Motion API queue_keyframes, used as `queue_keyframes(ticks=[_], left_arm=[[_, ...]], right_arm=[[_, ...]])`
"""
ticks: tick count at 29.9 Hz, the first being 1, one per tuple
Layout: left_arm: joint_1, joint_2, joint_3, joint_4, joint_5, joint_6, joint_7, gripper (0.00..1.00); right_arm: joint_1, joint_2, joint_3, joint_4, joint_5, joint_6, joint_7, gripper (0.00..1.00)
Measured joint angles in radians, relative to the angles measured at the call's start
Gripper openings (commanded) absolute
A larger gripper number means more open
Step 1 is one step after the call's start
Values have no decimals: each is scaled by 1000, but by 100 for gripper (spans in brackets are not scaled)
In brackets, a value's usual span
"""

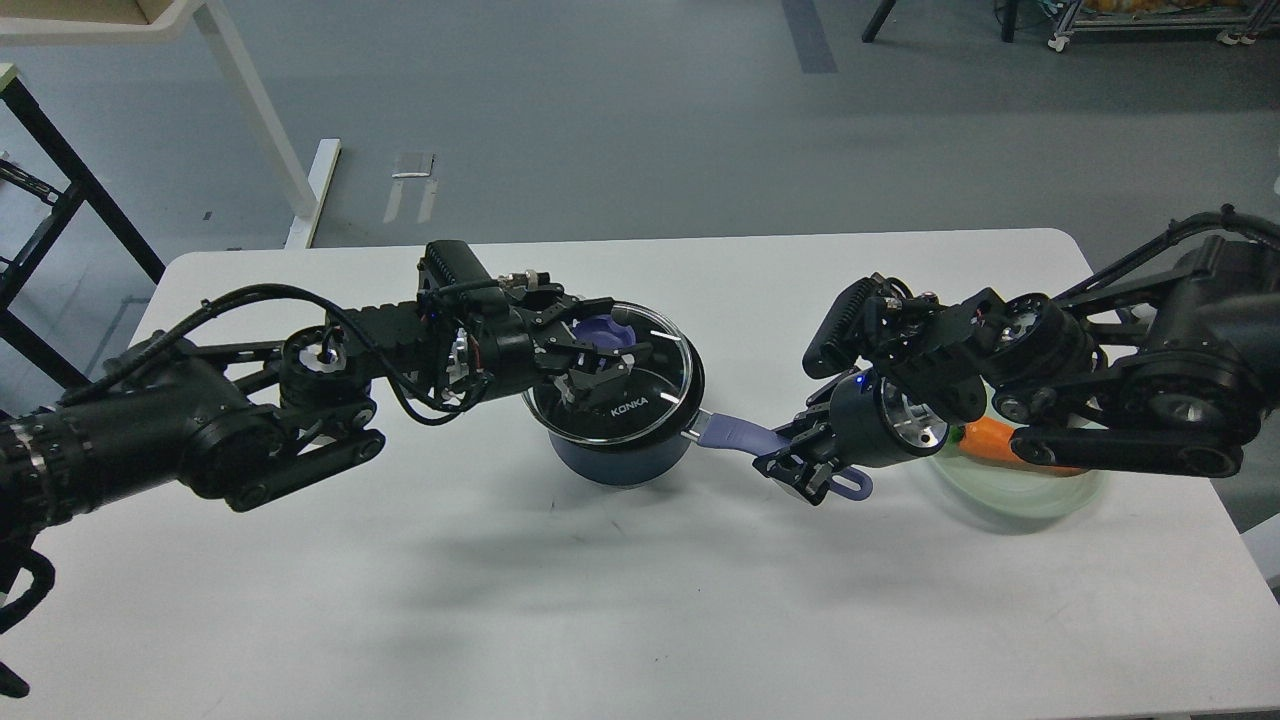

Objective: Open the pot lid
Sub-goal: 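Lift the glass lid off the pot with the left gripper, then lower the lid onto the table beside the pot with the left gripper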

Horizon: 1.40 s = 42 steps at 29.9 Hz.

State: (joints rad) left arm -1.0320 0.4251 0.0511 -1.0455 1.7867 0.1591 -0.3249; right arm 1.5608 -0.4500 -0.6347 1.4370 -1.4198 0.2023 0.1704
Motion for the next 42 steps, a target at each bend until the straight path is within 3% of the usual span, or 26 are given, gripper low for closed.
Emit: queue_keyframes(ticks=[9,18,25,33,42], left_arm=[[-41,184,3,-26,-73,-7,-55,40],[73,351,32,35,-81,21,-114,39],[181,346,39,221,-105,122,-150,39],[213,288,102,358,-128,146,-164,40],[213,270,127,385,-129,152,-164,48]], right_arm=[[-6,-6,-3,0,1,0,0,11],[-6,-14,-3,1,1,0,0,11],[-8,-22,-4,3,-1,2,0,11],[-8,-23,-5,3,-2,3,0,11],[-10,-27,-5,3,-2,3,0,11]])
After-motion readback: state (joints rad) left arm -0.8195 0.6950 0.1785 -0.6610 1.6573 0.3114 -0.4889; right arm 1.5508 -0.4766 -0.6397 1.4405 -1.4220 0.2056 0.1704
